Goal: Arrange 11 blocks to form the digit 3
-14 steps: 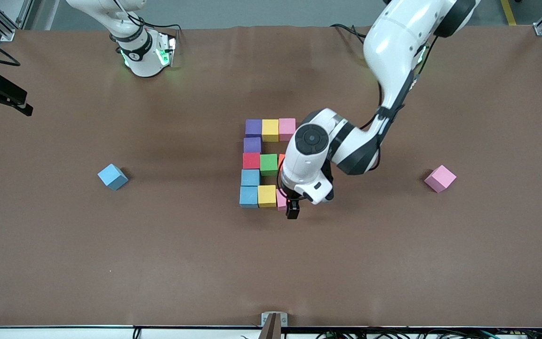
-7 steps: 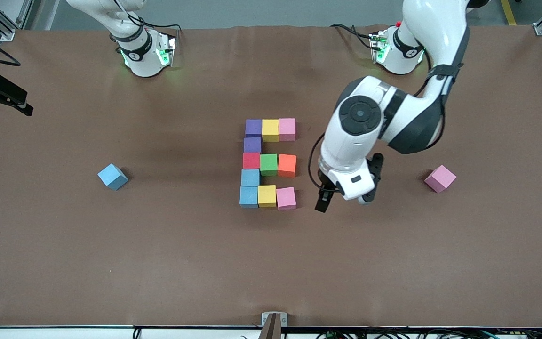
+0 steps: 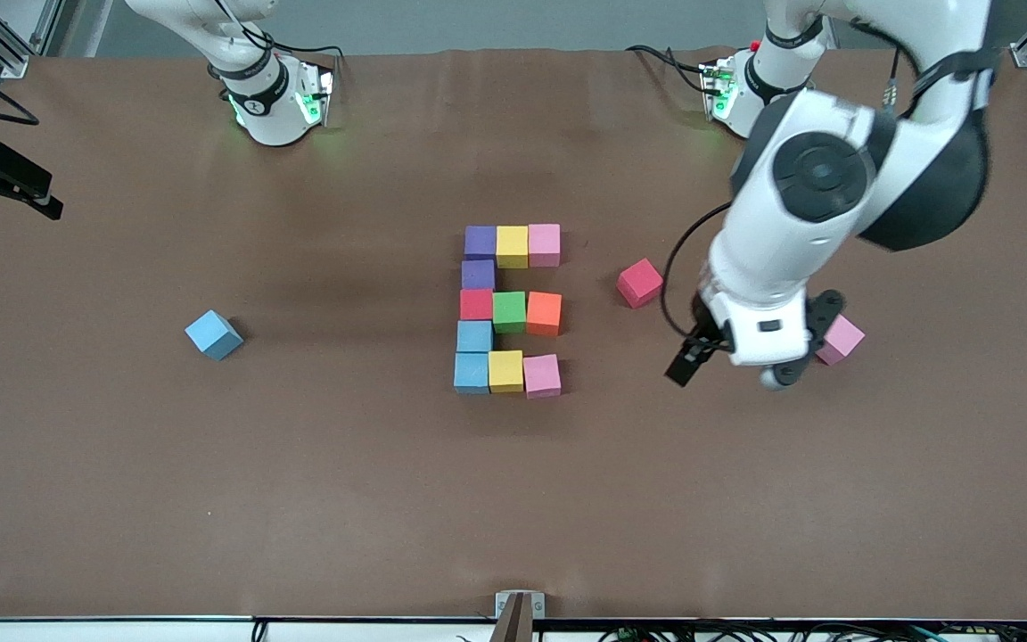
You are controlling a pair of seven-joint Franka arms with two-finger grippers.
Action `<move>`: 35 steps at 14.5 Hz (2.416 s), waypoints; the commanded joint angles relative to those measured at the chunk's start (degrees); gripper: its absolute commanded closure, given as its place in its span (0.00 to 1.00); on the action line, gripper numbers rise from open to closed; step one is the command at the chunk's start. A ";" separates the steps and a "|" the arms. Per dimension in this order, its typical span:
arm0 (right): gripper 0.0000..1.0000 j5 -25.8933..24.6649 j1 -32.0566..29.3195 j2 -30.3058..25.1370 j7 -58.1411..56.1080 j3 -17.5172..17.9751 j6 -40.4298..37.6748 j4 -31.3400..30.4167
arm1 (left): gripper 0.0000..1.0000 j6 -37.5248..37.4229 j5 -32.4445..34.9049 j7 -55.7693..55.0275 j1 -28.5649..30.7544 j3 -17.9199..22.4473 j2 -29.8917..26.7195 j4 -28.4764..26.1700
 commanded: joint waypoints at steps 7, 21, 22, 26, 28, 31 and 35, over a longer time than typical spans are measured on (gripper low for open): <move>0.00 -0.55 0.19 0.21 -0.29 0.10 -0.53 0.63 | 0.00 -12.20 0.29 29.36 11.08 -2.58 -11.05 -1.95; 0.00 -0.55 0.01 0.21 -0.29 0.10 -0.44 0.63 | 0.00 -19.24 -4.43 64.78 19.86 1.29 -21.86 -9.58; 0.00 -0.55 0.01 0.21 -0.29 0.10 -0.44 0.63 | 0.00 -19.15 -4.89 64.80 19.88 2.07 -22.82 -10.46; 0.00 -0.55 0.01 0.21 -0.29 0.10 -0.44 0.63 | 0.00 -18.28 -5.33 66.74 19.79 4.10 -25.10 -13.18; 0.00 -0.55 0.01 0.21 -0.29 0.10 -0.44 0.63 | 0.00 -16.17 -5.33 66.74 19.70 4.10 -27.22 -16.17; 0.00 -0.55 0.01 0.21 -0.29 0.10 -0.53 0.63 | 0.00 -16.16 -5.42 65.95 19.70 4.02 -26.97 -15.66; 0.00 -0.55 0.01 0.21 -0.29 0.10 -0.44 0.63 | 0.00 -16.25 -5.59 65.77 19.61 3.93 -27.32 -15.57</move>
